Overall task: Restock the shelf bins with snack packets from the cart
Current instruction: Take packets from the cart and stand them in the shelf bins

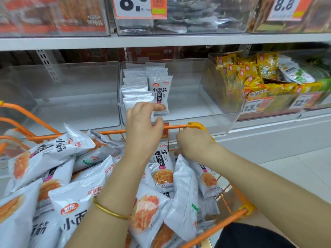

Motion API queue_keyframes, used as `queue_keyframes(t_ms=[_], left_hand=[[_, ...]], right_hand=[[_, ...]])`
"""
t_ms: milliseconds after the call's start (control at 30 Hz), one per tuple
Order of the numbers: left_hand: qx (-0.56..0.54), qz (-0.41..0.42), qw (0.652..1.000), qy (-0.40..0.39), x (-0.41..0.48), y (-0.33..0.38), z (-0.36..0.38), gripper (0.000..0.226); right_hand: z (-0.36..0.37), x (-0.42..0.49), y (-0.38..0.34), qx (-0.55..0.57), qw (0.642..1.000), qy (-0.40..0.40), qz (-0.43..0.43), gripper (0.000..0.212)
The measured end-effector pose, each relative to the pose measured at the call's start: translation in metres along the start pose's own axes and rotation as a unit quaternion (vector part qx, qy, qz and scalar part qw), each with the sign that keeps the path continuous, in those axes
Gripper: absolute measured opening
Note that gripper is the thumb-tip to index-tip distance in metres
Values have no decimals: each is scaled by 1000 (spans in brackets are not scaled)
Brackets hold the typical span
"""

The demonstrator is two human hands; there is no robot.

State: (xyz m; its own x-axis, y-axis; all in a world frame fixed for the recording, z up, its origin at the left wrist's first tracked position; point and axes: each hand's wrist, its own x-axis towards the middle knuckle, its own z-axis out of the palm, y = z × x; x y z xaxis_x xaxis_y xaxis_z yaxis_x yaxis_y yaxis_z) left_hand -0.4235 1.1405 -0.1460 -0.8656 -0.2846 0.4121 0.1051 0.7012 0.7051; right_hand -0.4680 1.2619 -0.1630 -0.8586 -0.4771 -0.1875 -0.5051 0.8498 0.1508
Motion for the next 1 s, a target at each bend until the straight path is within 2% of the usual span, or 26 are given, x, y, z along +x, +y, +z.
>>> queue_keyframes(t_ms=[133, 267, 367, 500, 567, 633, 700, 767, 800, 833, 867, 933, 1000], left_hand=[[-62, -9, 998, -14, -2, 4, -1, 20], [-157, -29, 985, -61, -5, 9, 1, 8], [-198, -16, 973, -120, -7, 11, 2, 20], [-214, -44, 962, -167, -6, 11, 2, 40], [-210, -53, 962, -164, -6, 10, 2, 42], [-205, -52, 967, -140, -4, 8, 2, 39], [-213, -63, 968, -118, -2, 6, 2, 35], [-230, -86, 964, -103, 0, 5, 1, 30], [-236, -98, 962, -97, 0, 5, 0, 27], [-243, -110, 960, -89, 1, 5, 0, 26], [-260, -119, 955, -80, 2, 6, -1, 25], [-304, -135, 941, -62, 4, 7, -2, 23], [-325, -135, 934, -52, 4, 7, -2, 23]], right_hand=[[-16, -7, 9, 51, 998, 22, 15, 31], [-58, -30, 30, 225, 972, 57, 37, 21], [-77, -40, 33, 366, 919, 139, 38, 19], [-80, -24, 23, 392, 879, 268, 46, 18], [-79, -15, 17, 397, 871, 287, 30, 19], [-78, -11, 12, 429, 865, 260, -15, 21], [-76, -10, 11, 495, 834, 239, -47, 23], [-73, -8, 17, 558, 786, 265, -23, 24], [-70, -7, 21, 553, 781, 290, 4, 22], [-67, -5, 27, 531, 793, 298, 30, 21], [-64, -4, 31, 514, 812, 273, 43, 21], [-57, -4, 33, 521, 840, 152, 20, 24], [-50, -5, 29, 570, 819, 57, -29, 22]])
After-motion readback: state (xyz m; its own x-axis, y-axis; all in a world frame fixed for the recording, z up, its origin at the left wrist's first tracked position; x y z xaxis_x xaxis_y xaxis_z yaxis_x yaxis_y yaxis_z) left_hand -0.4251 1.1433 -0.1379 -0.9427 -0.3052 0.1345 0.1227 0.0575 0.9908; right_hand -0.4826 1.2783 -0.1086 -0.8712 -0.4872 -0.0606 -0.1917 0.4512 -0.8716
